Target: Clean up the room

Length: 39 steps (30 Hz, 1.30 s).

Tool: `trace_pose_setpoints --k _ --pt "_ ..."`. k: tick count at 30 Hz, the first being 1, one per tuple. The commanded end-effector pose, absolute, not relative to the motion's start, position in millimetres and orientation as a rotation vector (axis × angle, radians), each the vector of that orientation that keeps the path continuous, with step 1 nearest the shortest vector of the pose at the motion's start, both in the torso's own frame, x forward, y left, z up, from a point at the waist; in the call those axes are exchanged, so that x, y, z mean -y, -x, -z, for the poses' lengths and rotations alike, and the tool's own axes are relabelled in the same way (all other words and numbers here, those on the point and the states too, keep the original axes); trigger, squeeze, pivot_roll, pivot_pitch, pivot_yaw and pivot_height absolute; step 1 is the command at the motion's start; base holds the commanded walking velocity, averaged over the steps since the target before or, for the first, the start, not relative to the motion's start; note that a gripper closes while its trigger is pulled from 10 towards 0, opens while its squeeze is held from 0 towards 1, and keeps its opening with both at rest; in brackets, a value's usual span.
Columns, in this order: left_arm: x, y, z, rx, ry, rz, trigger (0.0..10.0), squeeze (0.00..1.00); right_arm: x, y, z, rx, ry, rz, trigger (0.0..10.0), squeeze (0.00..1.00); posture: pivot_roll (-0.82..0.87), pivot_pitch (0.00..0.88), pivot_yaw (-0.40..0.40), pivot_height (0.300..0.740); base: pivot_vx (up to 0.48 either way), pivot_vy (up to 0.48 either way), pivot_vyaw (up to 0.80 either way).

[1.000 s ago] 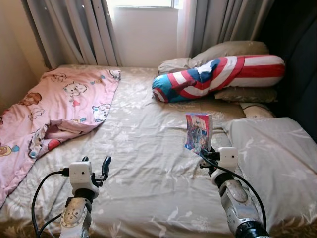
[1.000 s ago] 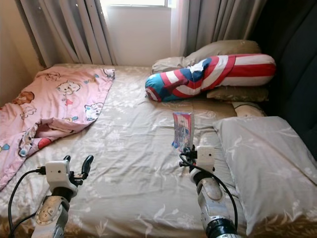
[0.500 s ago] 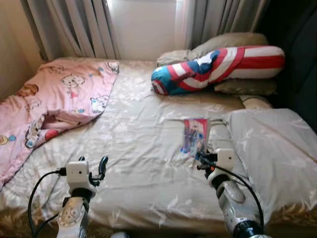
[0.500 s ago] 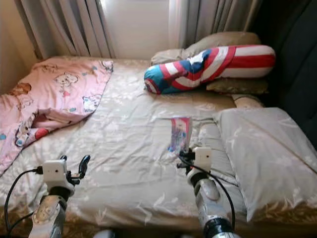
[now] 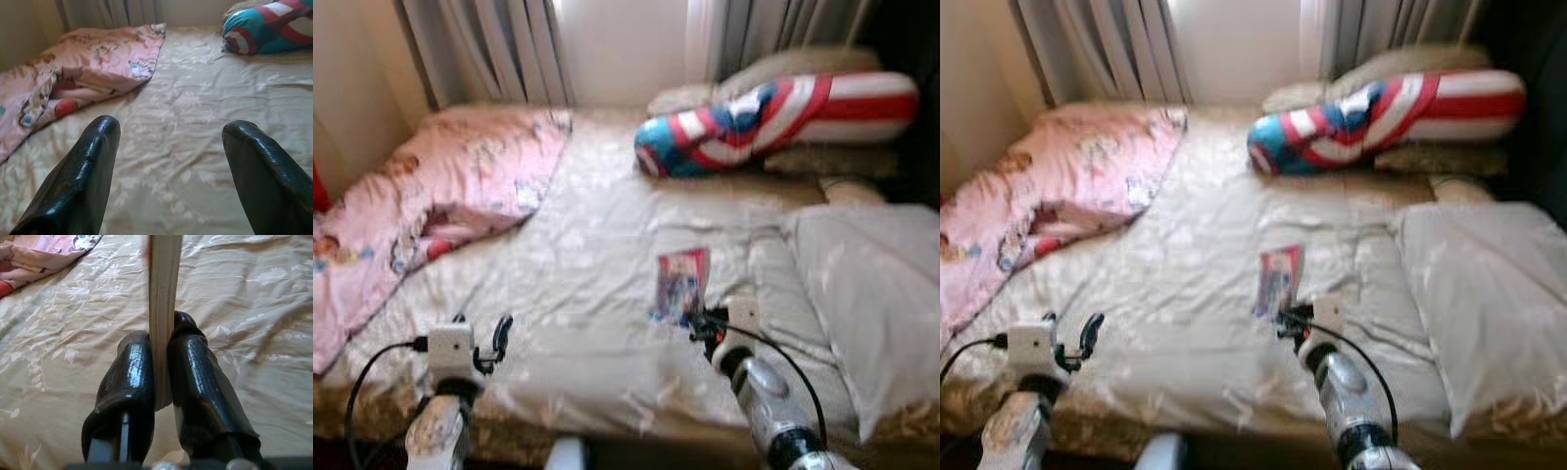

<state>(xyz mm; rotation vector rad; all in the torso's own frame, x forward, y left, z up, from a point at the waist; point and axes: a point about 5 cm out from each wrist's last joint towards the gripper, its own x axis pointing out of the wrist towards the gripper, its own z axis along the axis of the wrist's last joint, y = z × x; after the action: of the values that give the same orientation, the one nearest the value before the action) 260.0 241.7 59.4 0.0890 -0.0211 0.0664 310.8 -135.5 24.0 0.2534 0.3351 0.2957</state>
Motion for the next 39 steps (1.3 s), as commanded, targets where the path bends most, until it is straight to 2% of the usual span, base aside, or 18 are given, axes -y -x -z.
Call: trace_pose_setpoints --k 1,7,14,17,22,26,28,31,33,35,39 --pt "-242 -258 -60 0.013 -0.091 -0.064 10.0 0.00 137 -321 -37 -0.281 -0.249 -0.295 10.0 0.00 0.04 0.031 0.032 0.657 0.000 0.000 0.00" --pt "-242 -257 -61 0.007 -0.092 -0.058 10.0 0.00 144 -319 -35 -0.281 -0.246 -0.263 10.0 0.00 0.04 0.046 0.039 0.633 0.000 0.000 0.00" --pt "-244 -255 -63 0.004 -0.103 -0.066 10.0 0.00 150 -318 -33 -0.289 -0.335 -0.254 10.0 0.00 0.06 0.051 0.037 0.633 0.000 0.000 0.00" --pt "-246 -254 -65 0.007 -0.106 -0.077 10.0 0.00 151 -322 -37 -0.321 -0.456 -0.303 10.0 0.00 0.07 0.052 0.036 0.633 0.000 0.000 0.00" --pt "-248 -252 -66 0.004 -0.110 -0.077 10.0 0.00 154 -322 -40 -0.357 -0.480 -0.436 10.0 0.00 0.07 0.054 0.043 0.633 0.000 0.000 0.00" --pt "-249 -252 -68 0.001 -0.115 -0.075 10.0 0.00 163 -311 -27 -0.463 -0.415 -0.499 10.0 0.00 0.07 0.059 0.046 0.633 0.000 0.000 0.00" --pt "-250 -252 -68 0.000 -0.118 -0.074 10.0 0.00 167 -304 -21 -0.487 -0.463 -0.506 10.0 0.00 0.07 0.062 0.051 0.633 0.000 0.000 0.00" --pt "-253 -249 -70 -0.002 -0.128 -0.069 10.0 0.00 167 -294 -20 -0.431 -0.669 -0.584 10.0 0.00 0.08 0.071 0.066 0.633 0.000 0.000 0.00" --pt "-254 -249 -71 -0.005 -0.132 -0.066 10.0 0.00 166 -292 -19 -0.422 -0.707 -0.583 10.0 0.00 0.08 0.072 0.067 0.633 0.000 0.000 0.00" --pt "-256 -246 -70 -0.017 -0.141 -0.062 10.0 0.00 166 -282 -1 -0.532 -0.643 -0.501 10.0 0.00 0.08 0.084 0.082 0.633 0.000 0.000 0.00" --pt "-256 -243 -73 -0.030 -0.157 -0.041 10.0 0.00 165 -266 17 -0.625 -0.599 -0.457 10.0 0.00 0.10 0.113 0.105 0.633 0.000 0.000 0.00"
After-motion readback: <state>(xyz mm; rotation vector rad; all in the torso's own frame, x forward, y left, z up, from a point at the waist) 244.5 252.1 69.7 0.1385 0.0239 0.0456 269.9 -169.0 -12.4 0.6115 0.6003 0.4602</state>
